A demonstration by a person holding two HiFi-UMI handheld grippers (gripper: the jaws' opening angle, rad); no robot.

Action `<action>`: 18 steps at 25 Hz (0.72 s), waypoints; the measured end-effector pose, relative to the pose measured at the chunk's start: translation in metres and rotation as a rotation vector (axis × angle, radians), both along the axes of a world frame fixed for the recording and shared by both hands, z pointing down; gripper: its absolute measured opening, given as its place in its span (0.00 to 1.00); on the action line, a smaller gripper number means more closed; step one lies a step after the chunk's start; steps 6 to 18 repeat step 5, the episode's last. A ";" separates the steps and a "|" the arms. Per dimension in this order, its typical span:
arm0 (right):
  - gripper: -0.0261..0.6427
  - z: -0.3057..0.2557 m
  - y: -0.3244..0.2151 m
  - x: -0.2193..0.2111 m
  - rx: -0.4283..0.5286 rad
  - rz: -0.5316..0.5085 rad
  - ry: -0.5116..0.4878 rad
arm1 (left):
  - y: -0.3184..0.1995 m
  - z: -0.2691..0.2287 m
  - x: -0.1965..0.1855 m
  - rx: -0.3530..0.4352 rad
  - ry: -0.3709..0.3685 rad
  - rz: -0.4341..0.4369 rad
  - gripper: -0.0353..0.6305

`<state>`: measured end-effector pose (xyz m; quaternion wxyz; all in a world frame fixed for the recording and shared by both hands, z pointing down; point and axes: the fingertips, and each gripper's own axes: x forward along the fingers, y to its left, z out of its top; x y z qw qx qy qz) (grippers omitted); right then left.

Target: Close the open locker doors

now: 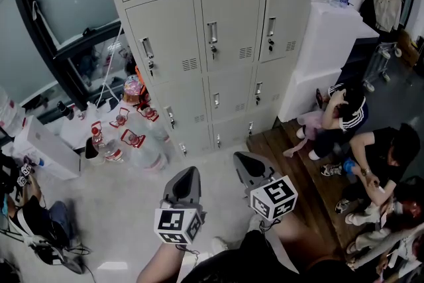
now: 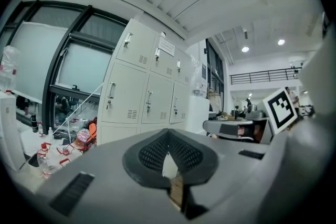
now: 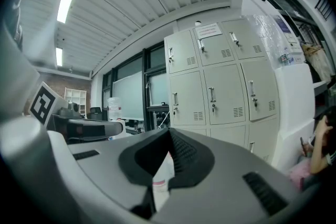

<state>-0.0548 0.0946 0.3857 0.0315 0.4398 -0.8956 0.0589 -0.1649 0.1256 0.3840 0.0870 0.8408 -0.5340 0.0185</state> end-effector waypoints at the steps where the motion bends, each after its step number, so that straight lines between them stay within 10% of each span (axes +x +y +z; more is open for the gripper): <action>1: 0.04 0.000 0.000 0.000 0.000 0.000 0.000 | 0.000 0.000 0.000 0.000 0.000 0.000 0.06; 18: 0.04 0.000 0.001 -0.002 0.004 0.000 -0.002 | 0.000 -0.001 -0.002 0.002 0.002 -0.002 0.06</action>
